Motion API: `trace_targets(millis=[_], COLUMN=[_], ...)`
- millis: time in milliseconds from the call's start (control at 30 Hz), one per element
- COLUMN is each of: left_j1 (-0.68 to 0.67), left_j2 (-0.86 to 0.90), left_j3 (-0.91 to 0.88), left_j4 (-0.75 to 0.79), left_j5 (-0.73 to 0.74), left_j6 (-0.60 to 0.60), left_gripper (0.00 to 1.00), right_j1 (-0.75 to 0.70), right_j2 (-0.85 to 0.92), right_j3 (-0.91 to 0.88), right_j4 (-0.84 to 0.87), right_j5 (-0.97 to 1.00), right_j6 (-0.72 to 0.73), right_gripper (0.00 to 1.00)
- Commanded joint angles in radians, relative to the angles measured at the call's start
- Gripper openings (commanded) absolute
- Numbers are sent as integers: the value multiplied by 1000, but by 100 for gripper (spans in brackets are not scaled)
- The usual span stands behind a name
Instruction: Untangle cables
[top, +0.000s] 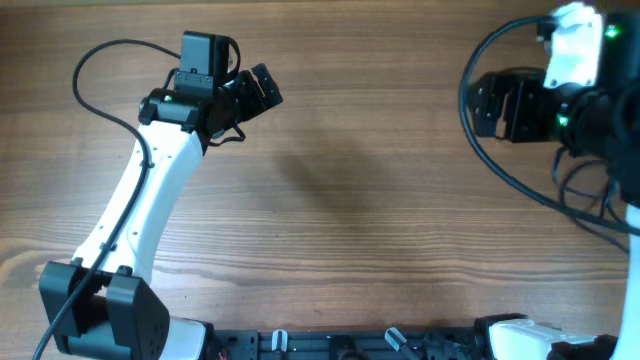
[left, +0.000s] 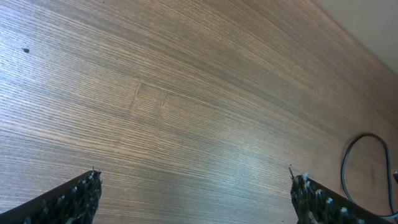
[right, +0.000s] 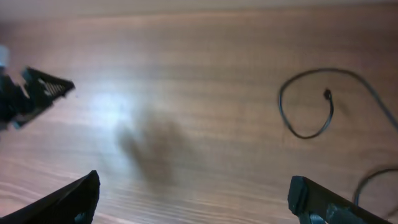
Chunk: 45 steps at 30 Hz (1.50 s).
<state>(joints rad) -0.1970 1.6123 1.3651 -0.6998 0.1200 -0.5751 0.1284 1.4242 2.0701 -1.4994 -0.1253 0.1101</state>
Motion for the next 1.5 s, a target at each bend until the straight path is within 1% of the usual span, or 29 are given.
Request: trace_targets(millis=[0, 133, 233, 300, 367, 400, 500, 533, 633, 700, 767, 900, 967, 1033, 1167, 1300, 1400, 1467], left_j1=[3, 3, 3, 3, 3, 3, 3, 3, 3, 3, 3, 3, 3, 3, 3, 3, 3, 3], left_j2=[8, 8, 8, 8, 8, 8, 8, 8, 8, 8, 8, 8, 8, 8, 8, 8, 8, 8], left_j3=[-5, -5, -5, -5, -5, -5, -5, -5, -5, -5, -5, -5, -5, -5, -5, -5, -5, -5], left_j4=[3, 3, 3, 3, 3, 3, 3, 3, 3, 3, 3, 3, 3, 3, 3, 3, 3, 3], left_j5=[-10, -10, -10, -10, -10, -10, -10, -10, -10, -10, -10, -10, -10, -10, -10, -10, -10, -10], left_j6=[-9, -9, -9, -9, -9, -9, -9, -9, -9, -9, -9, -9, -9, -9, -9, -9, -9, -9], left_gripper=[100, 100, 100, 100, 100, 100, 100, 100, 100, 100, 100, 100, 100, 100, 100, 100, 100, 100], right_j1=[3, 3, 3, -2, -19, -37, -59, -59, -59, -59, -59, -59, -59, -59, -59, -58, -58, -58], right_j2=[-30, -183, -364, -474, -613, -719, -921, -991, -1127, -1189, -1228, -1274, -1291, -1311, -1340, -1421, -1421, -1421], right_j3=[-156, -465, -725, -867, -1033, -1161, -1403, -1491, -1674, -1776, -1860, -2021, -2049, -2065, -2065, -2065, -2065, -2065], right_j4=[87, 362, 511, 597, 728, 828, 1006, 1096, 1302, 1399, 1482, 1726, 1765, 1760, 1671, 1591, 1517, 1508], right_j5=[16, -14, -27, -29, -30, -33, -32, -29, -29, -34, -33, -32, -32, -25, -24, -25, -25, -21], right_j6=[-36, -35, -30, -29, -27, -11, 21, 20, 21, 26, 51, 74, 73, 73, 73, 73, 74, 72], right_gripper=[100, 100, 100, 100, 100, 100, 100, 100, 100, 100, 100, 100, 100, 100, 100, 100, 100, 100])
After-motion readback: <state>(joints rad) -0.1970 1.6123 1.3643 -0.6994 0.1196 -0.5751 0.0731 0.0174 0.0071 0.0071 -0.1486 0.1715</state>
